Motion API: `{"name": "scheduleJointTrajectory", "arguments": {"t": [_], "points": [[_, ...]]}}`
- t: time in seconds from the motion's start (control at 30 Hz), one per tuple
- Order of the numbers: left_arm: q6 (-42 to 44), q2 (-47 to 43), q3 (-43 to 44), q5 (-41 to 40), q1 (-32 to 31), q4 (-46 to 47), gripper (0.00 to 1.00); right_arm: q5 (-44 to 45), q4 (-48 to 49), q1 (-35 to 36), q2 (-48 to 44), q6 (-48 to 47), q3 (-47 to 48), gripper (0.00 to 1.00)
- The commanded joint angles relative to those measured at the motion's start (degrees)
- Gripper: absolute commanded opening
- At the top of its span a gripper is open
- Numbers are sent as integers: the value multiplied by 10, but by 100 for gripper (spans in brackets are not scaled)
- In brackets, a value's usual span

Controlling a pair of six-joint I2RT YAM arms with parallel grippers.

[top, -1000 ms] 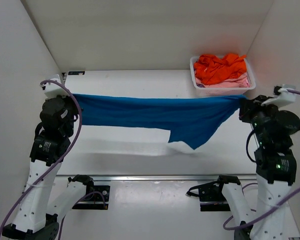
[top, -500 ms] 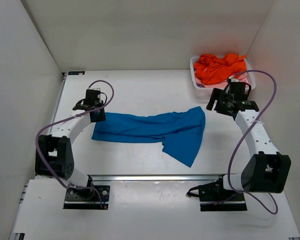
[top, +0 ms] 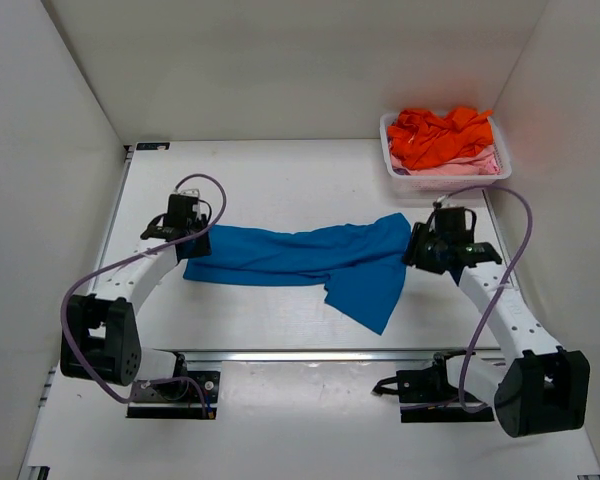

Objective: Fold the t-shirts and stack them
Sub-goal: Flatten out the tshirt

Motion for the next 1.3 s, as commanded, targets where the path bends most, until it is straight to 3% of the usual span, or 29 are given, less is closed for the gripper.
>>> {"name": "scheduleJointTrajectory", "arguments": {"t": [0.0, 0.23, 0.47, 0.7, 0.83, 0.9, 0.93, 0.97, 1.27], "points": [[-4, -14, -23, 5, -18, 3, 51, -5, -24, 35, -26, 60, -51, 41], [-20, 17, -39, 17, -20, 25, 52, -28, -24, 119, -62, 163, -130, 46], [-22, 23, -39, 21, -19, 32, 52, -14, 1, 250, -28, 257, -177, 52], [-23, 33, -37, 21, -11, 38, 54, 1, 11, 308, 23, 298, -200, 52], [-26, 48, -33, 25, -15, 43, 52, 15, 16, 309, 38, 296, -195, 47], [-26, 56, -38, 26, -20, 47, 53, 36, 16, 295, 46, 282, -190, 28], [-29, 60, -34, 25, -19, 47, 53, 44, 12, 293, 52, 278, -188, 9], [-29, 61, -32, 20, -19, 49, 52, 49, 7, 292, 54, 275, -184, 0], [-40, 52, -35, -8, -11, 69, 54, 34, 2, 262, 6, 249, -176, 0]]}}
